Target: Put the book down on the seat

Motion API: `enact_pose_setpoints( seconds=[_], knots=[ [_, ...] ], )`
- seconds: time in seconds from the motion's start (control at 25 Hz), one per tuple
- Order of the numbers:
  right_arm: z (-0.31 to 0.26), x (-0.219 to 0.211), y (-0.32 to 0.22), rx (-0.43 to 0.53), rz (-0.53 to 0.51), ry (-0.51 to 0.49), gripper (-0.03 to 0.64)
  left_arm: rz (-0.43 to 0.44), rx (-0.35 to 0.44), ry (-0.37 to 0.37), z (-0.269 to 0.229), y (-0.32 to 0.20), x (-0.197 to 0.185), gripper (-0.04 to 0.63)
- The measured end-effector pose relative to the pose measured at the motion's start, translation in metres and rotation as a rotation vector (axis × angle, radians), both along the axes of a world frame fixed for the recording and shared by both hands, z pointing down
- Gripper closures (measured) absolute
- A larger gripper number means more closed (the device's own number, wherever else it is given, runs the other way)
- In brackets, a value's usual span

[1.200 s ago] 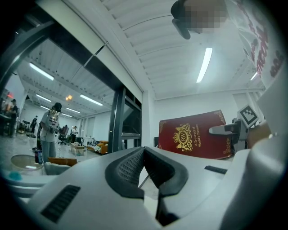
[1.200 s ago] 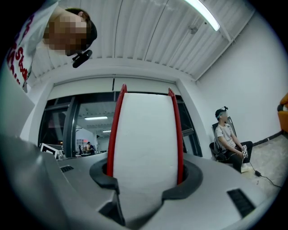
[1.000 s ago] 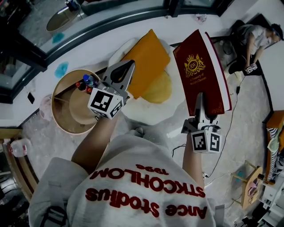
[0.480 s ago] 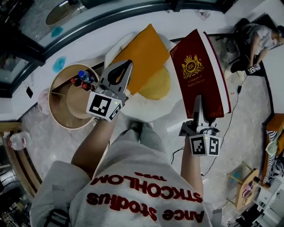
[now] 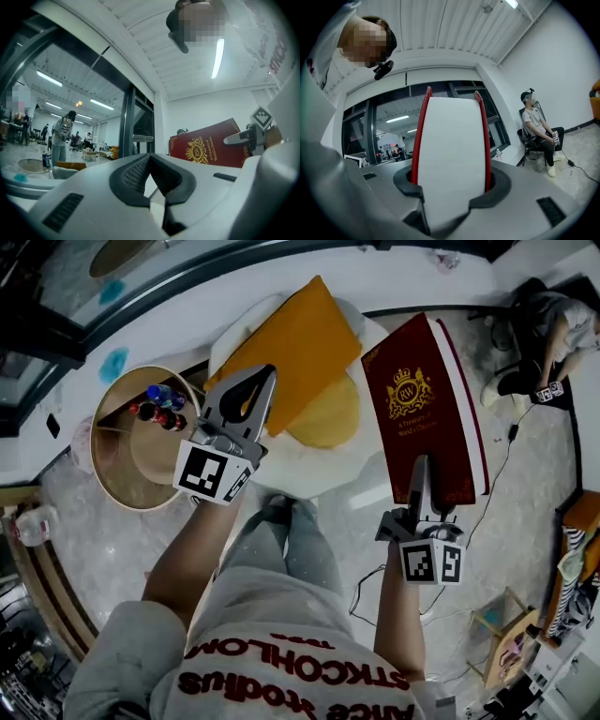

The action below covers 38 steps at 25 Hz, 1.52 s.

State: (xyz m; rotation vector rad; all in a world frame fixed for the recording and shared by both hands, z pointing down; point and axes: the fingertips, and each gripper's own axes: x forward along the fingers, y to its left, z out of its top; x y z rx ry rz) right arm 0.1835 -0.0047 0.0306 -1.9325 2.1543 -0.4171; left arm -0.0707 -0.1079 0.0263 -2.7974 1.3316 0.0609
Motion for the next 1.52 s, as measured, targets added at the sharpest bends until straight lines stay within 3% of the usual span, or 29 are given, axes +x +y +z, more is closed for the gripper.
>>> enact_pose_setpoints(
  seconds=[0.36,0.96,1.24,1.4,1.52],
  knots=[
    [0.082,0.025,-0.031,-0.071,0.009,-0.046,0.359,-0.042,-0.034,-0.015,0.069,-0.026,0.017,0.580],
    [0.237,0.036,-0.067,-0.134,0.041,-0.169,0.359,-0.032,-0.073,-0.022,0.199,-0.048,0.040,0.580],
    [0.312,0.029,-0.071,-0.176,0.041,-0.274,0.359,-0.020,-0.091,-0.003,0.250,-0.051,0.042,0.580],
    [0.365,0.027,-0.068,-0.205,0.044,-0.430,0.359,-0.044,-0.103,0.042,0.271,-0.052,0.047,0.580],
    [0.407,0.027,-0.065,-0.231,0.065,-0.486,0.359,-0.050,-0.112,0.056,0.292,-0.055,0.047,0.580]
  ],
)
